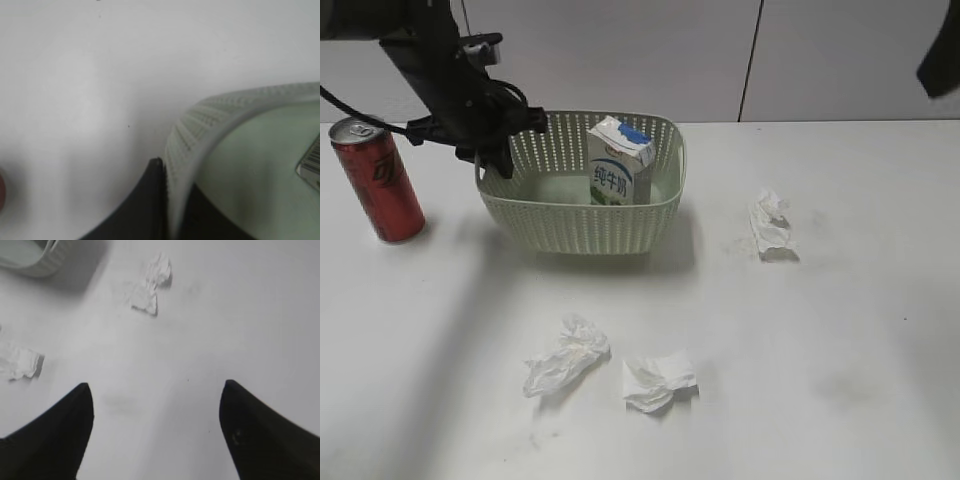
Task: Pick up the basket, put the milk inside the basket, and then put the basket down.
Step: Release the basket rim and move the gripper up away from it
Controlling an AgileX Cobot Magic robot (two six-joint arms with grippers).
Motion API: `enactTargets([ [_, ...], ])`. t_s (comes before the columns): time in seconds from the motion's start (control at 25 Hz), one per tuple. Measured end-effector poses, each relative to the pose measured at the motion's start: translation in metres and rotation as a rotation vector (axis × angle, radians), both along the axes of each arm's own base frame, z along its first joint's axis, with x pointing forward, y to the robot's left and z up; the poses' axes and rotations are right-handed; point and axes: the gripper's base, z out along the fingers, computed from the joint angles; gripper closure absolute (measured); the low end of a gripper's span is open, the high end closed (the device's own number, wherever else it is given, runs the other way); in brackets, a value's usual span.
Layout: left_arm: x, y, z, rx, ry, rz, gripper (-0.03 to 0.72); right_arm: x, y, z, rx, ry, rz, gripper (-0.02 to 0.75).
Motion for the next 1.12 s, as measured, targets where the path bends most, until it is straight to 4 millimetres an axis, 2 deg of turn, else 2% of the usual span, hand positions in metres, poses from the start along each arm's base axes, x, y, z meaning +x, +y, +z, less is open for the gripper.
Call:
enactTargets([
  [0.2, 0.003, -0.002, -0.027, 0.007, 0.06, 0.004, 0.677, -0.028, -0.009, -0.027, -0.012, 0.068, -0.018, 0.143],
  [0.28, 0.003, -0.003, -0.031, -0.003, 0.074, 0.013, 0.63, -0.034, -0.011, -0.034, -0.012, 0.08, -0.021, 0.143],
  [0.36, 0.003, -0.004, -0.03, -0.017, 0.071, 0.019, 0.52, -0.036, -0.012, -0.039, -0.015, 0.087, -0.022, 0.143],
  [0.52, 0.002, -0.004, -0.03, -0.019, 0.085, 0.02, 0.15, -0.037, -0.012, -0.04, -0.01, 0.078, -0.025, 0.143],
  [0.56, 0.001, -0.004, -0.029, -0.017, 0.094, 0.018, 0.099, -0.037, -0.012, -0.039, -0.009, 0.076, -0.025, 0.143],
  [0.6, -0.001, -0.003, -0.026, -0.015, 0.102, 0.015, 0.081, -0.037, -0.012, -0.039, -0.008, 0.073, -0.025, 0.143],
  [0.68, -0.005, -0.002, -0.014, -0.016, 0.104, 0.01, 0.07, -0.037, -0.012, -0.039, -0.005, 0.068, -0.026, 0.143],
  [0.76, -0.01, -0.001, 0.006, -0.022, 0.092, 0.004, 0.068, -0.037, -0.012, -0.039, -0.005, 0.069, -0.026, 0.144],
  [0.96, -0.037, 0.006, 0.069, -0.034, 0.071, -0.021, 0.071, -0.041, -0.013, -0.039, -0.019, 0.1, -0.024, 0.144],
  [1.12, -0.068, 0.015, 0.123, -0.031, 0.036, -0.063, 0.084, -0.058, -0.019, -0.037, -0.015, 0.089, -0.024, 0.144],
])
